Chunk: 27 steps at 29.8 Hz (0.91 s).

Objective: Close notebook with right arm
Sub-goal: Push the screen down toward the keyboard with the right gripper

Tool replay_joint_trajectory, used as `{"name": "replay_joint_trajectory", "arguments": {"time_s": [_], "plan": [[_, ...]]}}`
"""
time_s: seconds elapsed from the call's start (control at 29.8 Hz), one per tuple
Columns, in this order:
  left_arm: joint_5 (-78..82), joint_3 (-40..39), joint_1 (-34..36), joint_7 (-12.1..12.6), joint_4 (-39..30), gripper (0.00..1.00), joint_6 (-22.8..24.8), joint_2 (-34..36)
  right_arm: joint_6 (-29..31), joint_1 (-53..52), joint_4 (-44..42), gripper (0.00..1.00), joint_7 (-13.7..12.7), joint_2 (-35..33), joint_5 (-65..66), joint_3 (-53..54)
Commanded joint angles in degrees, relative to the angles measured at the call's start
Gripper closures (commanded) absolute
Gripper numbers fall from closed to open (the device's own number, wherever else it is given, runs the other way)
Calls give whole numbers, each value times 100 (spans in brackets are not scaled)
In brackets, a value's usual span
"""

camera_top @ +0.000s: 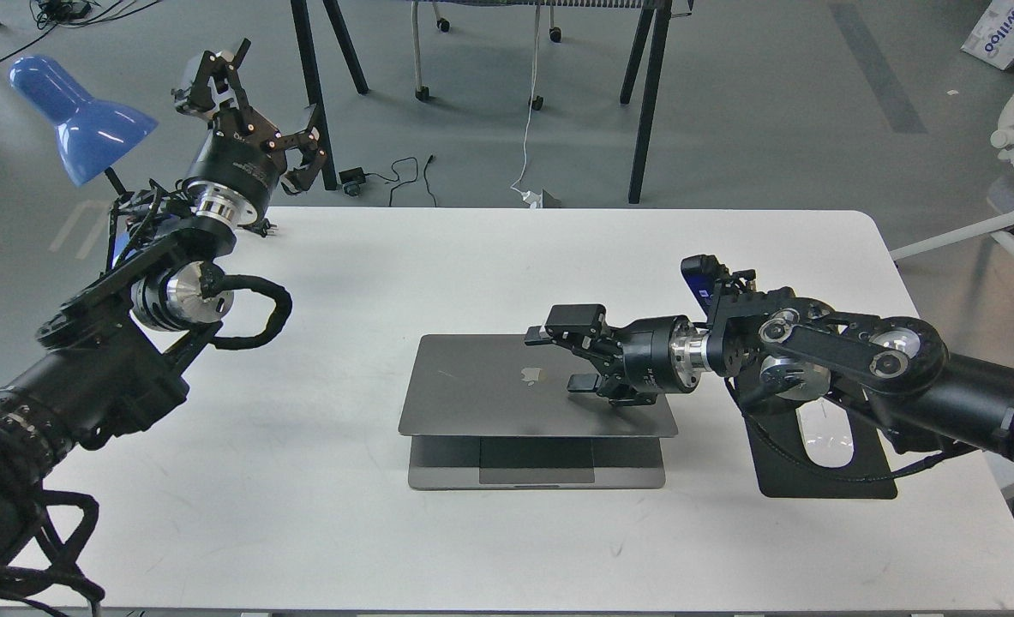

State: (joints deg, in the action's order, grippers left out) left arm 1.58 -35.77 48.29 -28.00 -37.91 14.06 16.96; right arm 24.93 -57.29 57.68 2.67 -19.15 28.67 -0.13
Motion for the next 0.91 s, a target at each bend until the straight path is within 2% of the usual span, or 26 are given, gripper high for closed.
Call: {"name": "replay_joint_trajectory", "arguments": {"time_s": [0.0, 0.6, 0.87], "plan": [[0, 0, 5, 0, -6, 0, 0, 0, -32, 25, -29, 0, -3, 16, 103, -180], [0, 0, 5, 0, -6, 0, 0, 0, -744, 253, -371, 0, -100, 491, 604, -655], [0, 0, 5, 0, 3, 0, 0, 0, -709, -19, -371, 0, -100, 412, 525, -76]]}}
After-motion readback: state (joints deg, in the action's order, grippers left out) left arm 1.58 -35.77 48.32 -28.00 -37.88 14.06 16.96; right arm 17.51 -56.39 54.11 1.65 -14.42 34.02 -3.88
